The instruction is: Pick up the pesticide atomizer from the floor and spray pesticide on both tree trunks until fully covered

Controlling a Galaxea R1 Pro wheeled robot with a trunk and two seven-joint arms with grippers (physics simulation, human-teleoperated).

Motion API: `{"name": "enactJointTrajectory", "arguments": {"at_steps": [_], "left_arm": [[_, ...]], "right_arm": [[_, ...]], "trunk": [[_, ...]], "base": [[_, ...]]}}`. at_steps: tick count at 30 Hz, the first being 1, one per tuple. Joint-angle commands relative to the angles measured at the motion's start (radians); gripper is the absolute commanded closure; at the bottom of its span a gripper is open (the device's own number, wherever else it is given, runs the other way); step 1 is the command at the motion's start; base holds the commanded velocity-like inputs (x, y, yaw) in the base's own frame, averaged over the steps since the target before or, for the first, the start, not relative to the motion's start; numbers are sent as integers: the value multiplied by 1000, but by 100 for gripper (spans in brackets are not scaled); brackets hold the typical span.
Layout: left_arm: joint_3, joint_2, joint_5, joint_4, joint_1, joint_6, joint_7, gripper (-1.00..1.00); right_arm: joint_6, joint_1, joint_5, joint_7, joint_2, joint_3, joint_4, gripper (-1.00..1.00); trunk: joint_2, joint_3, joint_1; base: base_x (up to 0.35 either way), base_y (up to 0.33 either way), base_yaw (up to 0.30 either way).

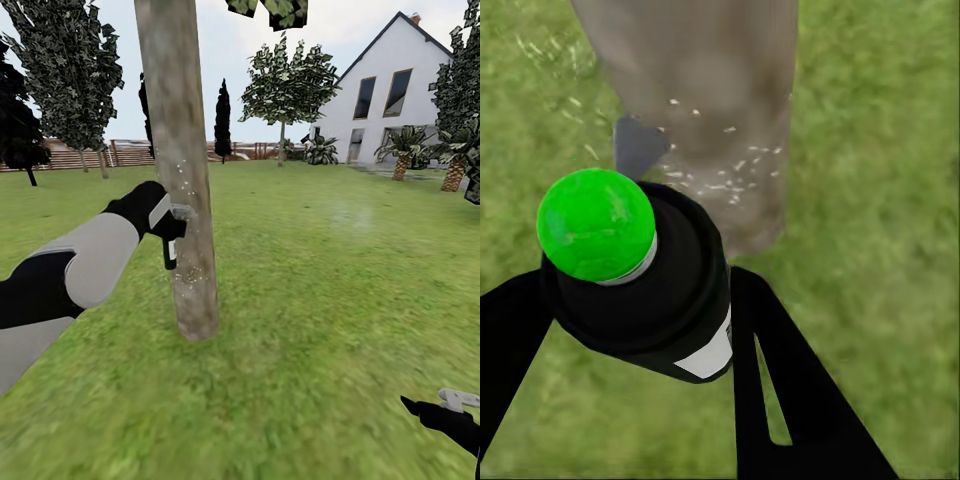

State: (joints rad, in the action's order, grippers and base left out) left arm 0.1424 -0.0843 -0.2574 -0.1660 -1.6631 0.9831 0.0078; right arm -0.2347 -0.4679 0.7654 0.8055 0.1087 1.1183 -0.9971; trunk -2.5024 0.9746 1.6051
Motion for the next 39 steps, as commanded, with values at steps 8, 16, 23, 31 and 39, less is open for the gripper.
{"name": "enactJointTrajectory", "arguments": {"at_steps": [8, 16, 23, 31, 39], "left_arm": [[-1, 1, -6, 51, 110, -62, 1, 100], [-1, 1, -8, 50, 189, -126, 2, 100], [-1, 4, -7, 49, 201, -132, 2, 100], [-1, 5, -6, 47, 201, -132, 2, 100], [-1, 3, -6, 46, 201, -132, 3, 100]], "right_arm": [[0, 0, 0, 0, 0, 0, 0, -100], [0, 0, 0, 1, 0, 0, 0, -100], [0, 0, 0, -1, 0, 0, 0, -100], [24, 0, 3, -2, 0, -1, -1, -100], [39, 0, 2, 0, 0, 0, -2, -100]], "trunk": [[0, 0, 0], [0, 0, 0], [0, 0, 0], [0, 0, 0], [0, 0, 0]], "base": [[0, 0, 0], [0, 0, 0], [0, 0, 186], [0, -152, 127], [0, -320, 1]]}}
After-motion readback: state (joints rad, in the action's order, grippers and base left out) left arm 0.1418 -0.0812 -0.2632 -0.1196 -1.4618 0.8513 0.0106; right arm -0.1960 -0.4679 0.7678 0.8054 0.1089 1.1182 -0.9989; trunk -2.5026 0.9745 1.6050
